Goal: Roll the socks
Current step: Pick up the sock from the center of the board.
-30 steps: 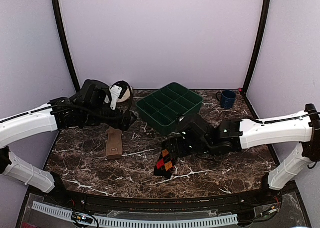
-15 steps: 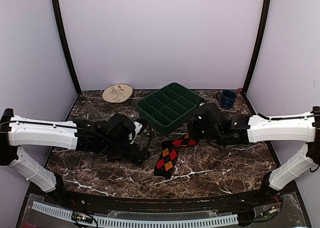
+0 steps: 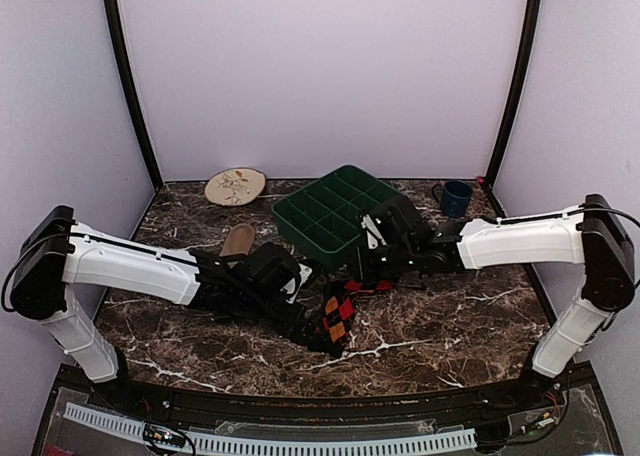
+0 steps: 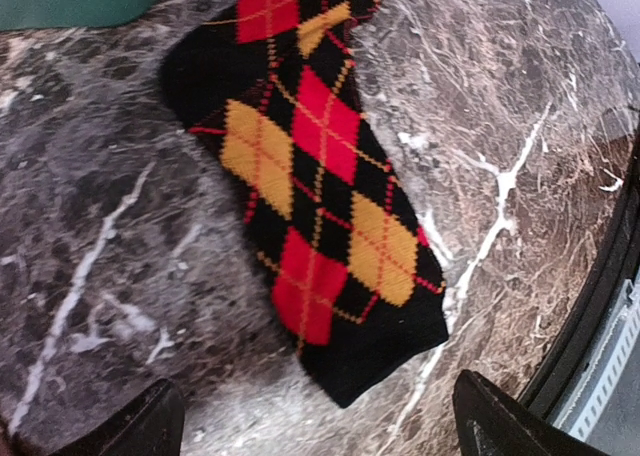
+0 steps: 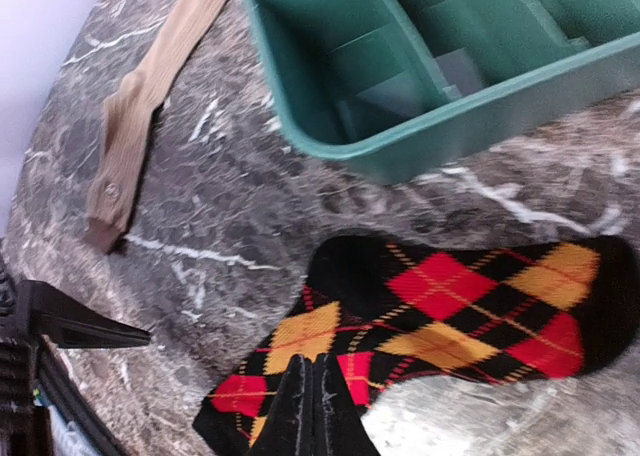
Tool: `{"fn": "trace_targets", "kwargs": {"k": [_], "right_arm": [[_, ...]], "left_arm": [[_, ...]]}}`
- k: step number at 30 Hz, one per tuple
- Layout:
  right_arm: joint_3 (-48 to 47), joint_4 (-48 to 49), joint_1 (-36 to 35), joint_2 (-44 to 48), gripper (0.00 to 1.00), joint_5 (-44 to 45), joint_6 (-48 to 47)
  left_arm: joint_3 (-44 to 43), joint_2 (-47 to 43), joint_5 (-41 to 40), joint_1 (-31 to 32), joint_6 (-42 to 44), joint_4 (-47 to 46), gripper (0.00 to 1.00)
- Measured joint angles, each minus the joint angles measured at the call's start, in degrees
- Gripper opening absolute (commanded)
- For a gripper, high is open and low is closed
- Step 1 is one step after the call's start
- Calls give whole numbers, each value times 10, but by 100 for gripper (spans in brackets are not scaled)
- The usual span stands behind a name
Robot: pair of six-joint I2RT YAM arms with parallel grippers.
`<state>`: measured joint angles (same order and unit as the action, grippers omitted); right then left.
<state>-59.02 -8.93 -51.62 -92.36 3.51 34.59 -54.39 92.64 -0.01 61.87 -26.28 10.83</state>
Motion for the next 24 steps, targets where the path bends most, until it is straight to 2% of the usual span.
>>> {"fn": "trace_targets", "kwargs": {"k": [10,16,24], "right_arm": [[63,145,25,-57,0,-195,43],[77,192,27,-78,0,-242,58],[79,210,27,-82,0,-260,57]], "left_arm": [[-11,33,28,19,-6,-35,95],[-25,68,21,34,-18,-34,95],[-33,94,4,40,-57,-11,93]]}}
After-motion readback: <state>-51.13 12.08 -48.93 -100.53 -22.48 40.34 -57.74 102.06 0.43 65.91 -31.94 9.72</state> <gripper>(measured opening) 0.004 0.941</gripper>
